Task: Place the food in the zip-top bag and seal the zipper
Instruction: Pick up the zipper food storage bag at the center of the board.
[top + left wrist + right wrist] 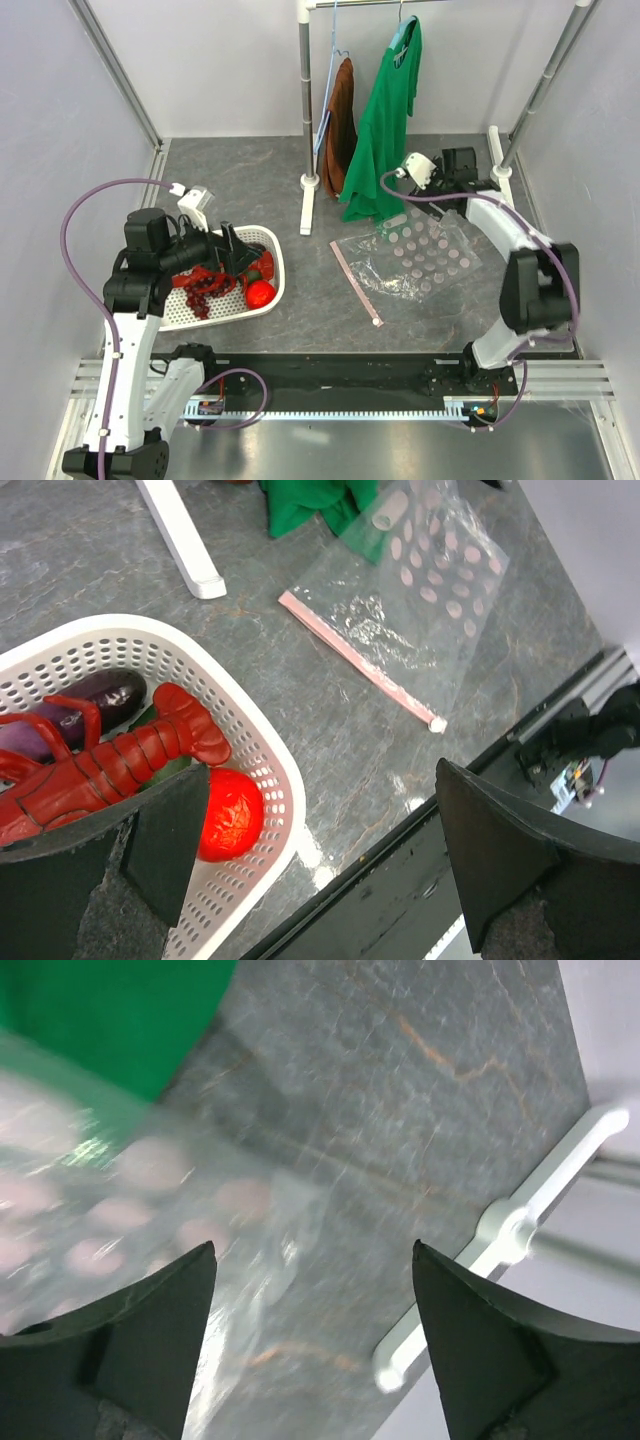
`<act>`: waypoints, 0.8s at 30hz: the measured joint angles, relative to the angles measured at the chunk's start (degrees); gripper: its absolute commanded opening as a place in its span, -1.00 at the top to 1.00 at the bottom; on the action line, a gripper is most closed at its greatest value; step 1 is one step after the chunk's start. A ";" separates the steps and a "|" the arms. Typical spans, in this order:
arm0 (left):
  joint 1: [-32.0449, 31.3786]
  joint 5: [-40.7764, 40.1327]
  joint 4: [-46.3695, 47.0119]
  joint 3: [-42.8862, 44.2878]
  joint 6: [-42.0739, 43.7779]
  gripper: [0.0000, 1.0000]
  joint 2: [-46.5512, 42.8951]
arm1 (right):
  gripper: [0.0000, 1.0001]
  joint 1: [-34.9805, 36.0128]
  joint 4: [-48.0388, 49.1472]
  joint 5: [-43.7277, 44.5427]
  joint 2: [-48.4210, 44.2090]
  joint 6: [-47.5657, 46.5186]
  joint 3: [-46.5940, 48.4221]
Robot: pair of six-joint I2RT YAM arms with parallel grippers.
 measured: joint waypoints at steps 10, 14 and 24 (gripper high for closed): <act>0.07 -2.60 4.13 -0.55 -7.15 -0.99 0.39 | -0.73 8.41 -8.15 -10.69 -28.33 18.27 -15.28; 0.37 -2.56 4.74 -1.03 -8.76 -0.99 1.05 | -0.86 17.16 -8.83 -10.54 -23.54 20.96 -19.85; 0.92 -2.40 5.90 -2.43 -9.84 -0.99 1.22 | -0.52 24.00 -4.76 -5.14 -8.33 21.57 -22.80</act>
